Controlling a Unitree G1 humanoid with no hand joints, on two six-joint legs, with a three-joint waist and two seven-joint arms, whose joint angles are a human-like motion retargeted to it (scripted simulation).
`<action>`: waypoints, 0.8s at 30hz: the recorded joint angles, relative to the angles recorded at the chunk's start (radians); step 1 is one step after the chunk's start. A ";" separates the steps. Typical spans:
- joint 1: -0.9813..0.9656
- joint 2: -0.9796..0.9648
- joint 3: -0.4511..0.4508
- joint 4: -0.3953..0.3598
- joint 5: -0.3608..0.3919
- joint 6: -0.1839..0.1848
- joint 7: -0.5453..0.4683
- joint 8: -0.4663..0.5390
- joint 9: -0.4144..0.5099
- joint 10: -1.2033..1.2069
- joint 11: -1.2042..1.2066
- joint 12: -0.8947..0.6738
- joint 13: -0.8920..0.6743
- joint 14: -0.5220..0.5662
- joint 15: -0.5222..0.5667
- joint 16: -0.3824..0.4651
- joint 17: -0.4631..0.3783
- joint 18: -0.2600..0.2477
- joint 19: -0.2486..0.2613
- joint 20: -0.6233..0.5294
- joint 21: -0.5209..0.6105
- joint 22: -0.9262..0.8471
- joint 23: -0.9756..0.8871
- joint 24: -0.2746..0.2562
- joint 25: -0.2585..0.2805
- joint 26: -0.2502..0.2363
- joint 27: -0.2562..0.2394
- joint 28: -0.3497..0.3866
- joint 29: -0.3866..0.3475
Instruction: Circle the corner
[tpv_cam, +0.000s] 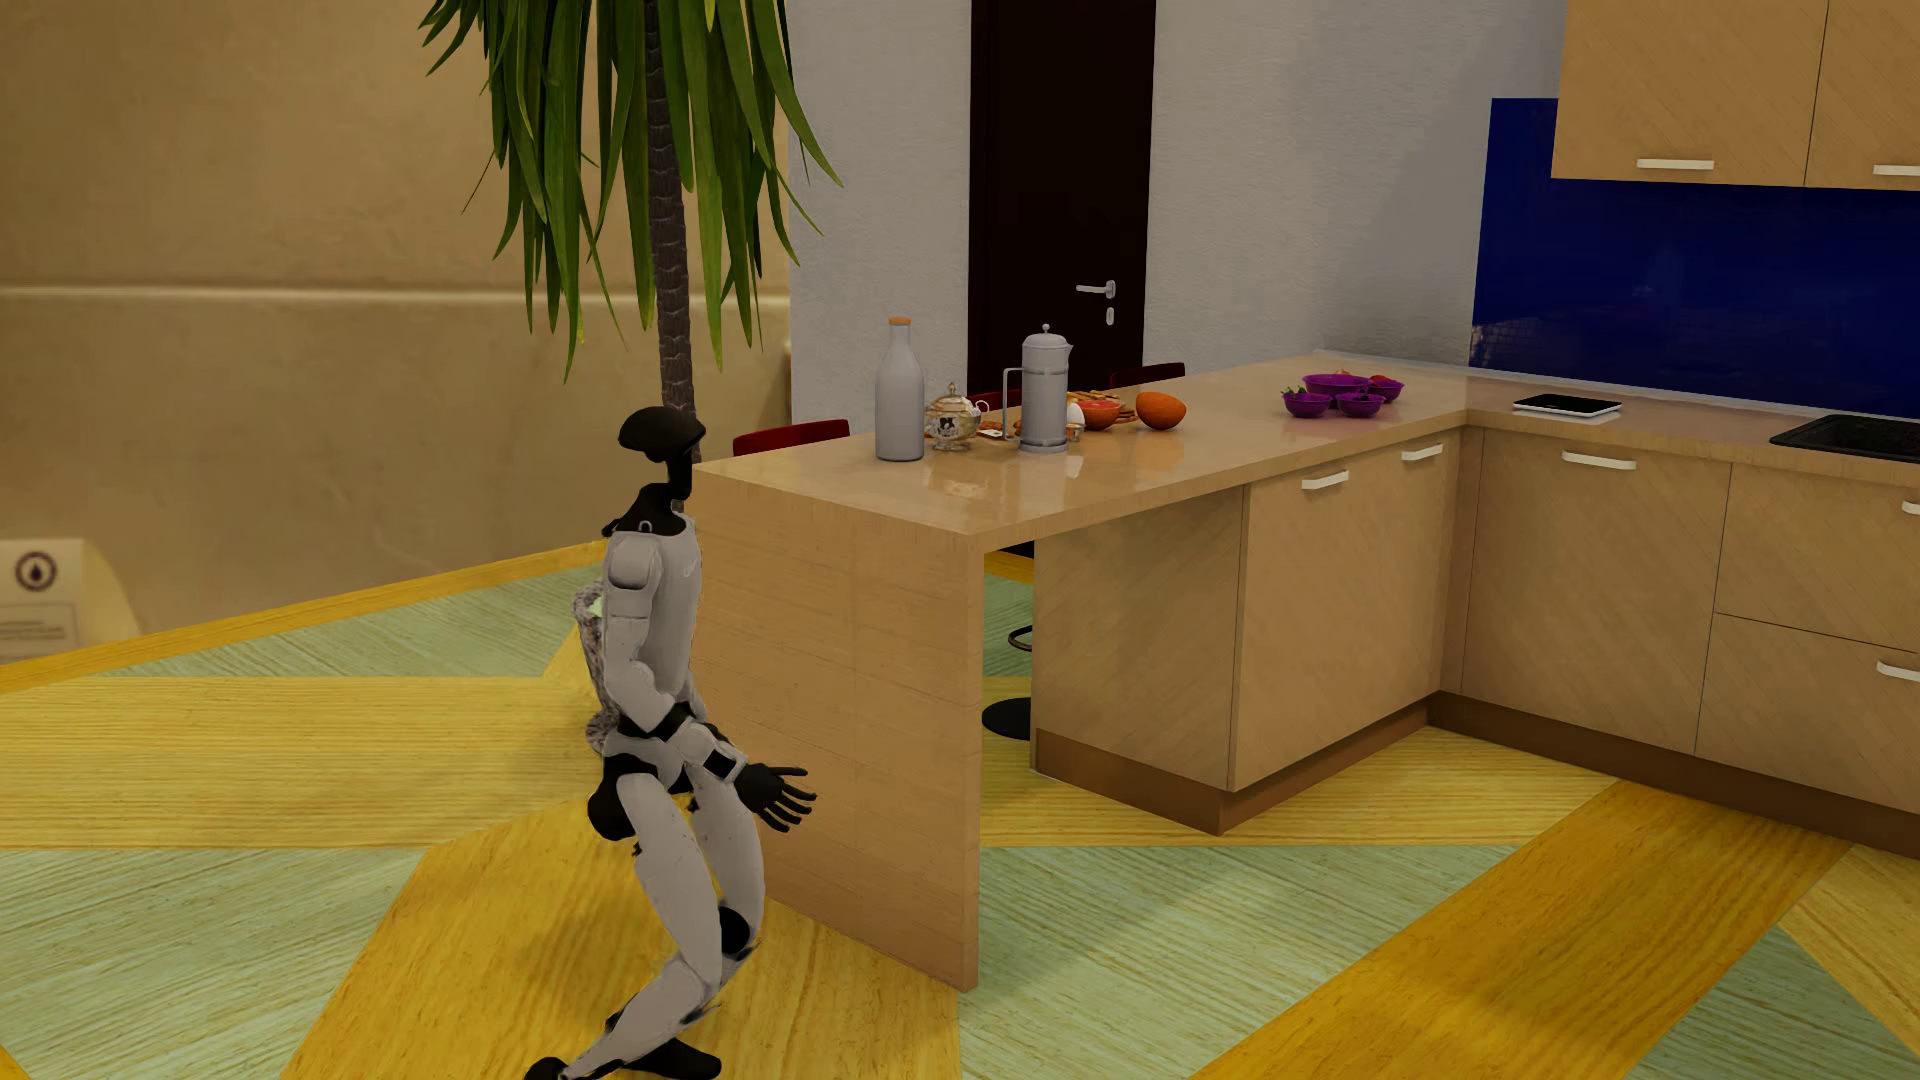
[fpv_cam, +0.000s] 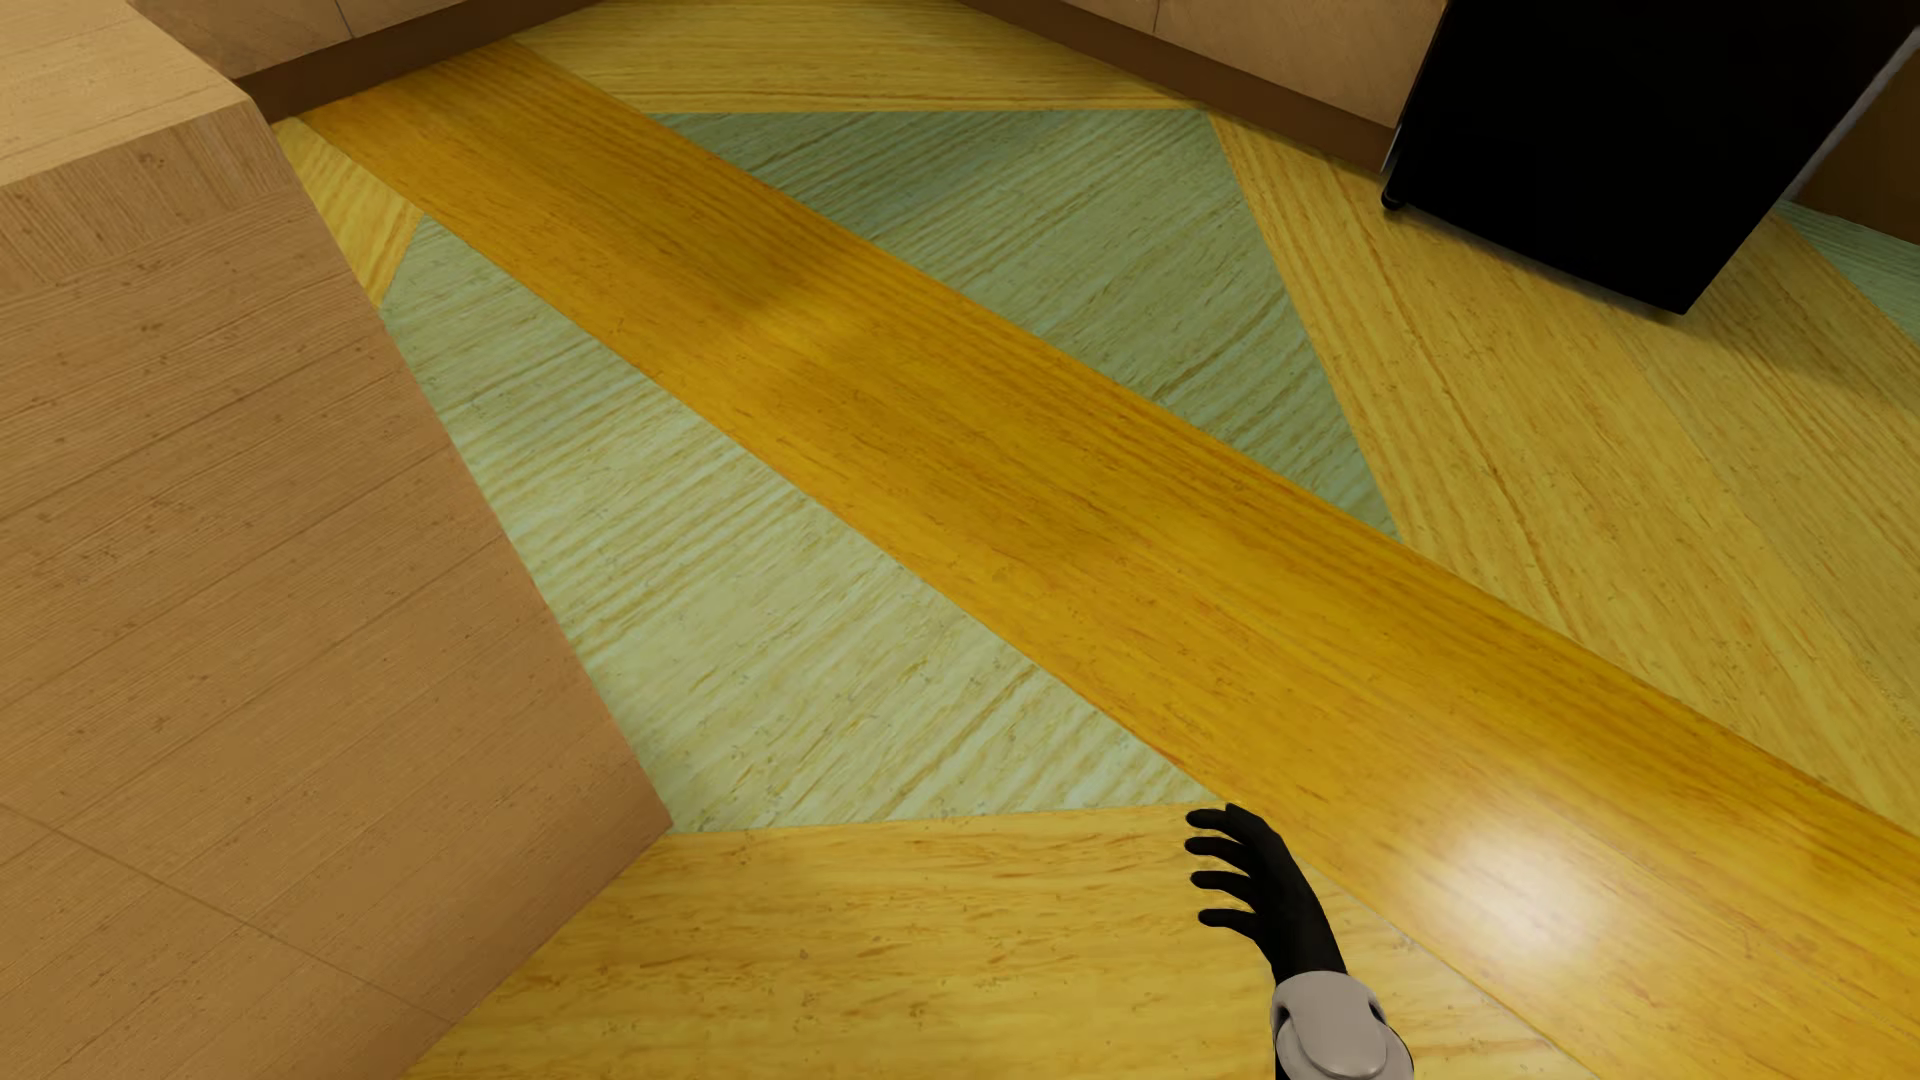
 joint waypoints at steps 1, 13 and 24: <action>0.061 -0.084 -0.060 -0.026 0.016 -0.041 -0.025 0.007 0.010 -0.050 -0.012 -0.017 0.079 -0.014 -0.067 -0.021 -0.022 -0.001 0.006 0.008 -0.041 -0.051 0.005 -0.007 -0.033 0.031 -0.038 0.039 0.048; 0.027 -0.108 -0.039 -0.036 -0.015 0.013 -0.017 0.009 0.022 -0.044 -0.118 -0.009 0.084 0.046 -0.027 -0.030 -0.033 -0.031 -0.015 0.028 -0.003 -0.072 0.000 0.035 -0.041 0.057 -0.058 0.045 0.015; -0.091 -0.005 -0.025 -0.005 0.009 0.019 0.023 -0.018 -0.004 0.008 0.008 -0.008 -0.018 0.103 0.017 -0.012 -0.034 -0.003 -0.066 -0.006 0.066 0.033 -0.003 -0.037 0.029 0.020 -0.025 0.087 0.001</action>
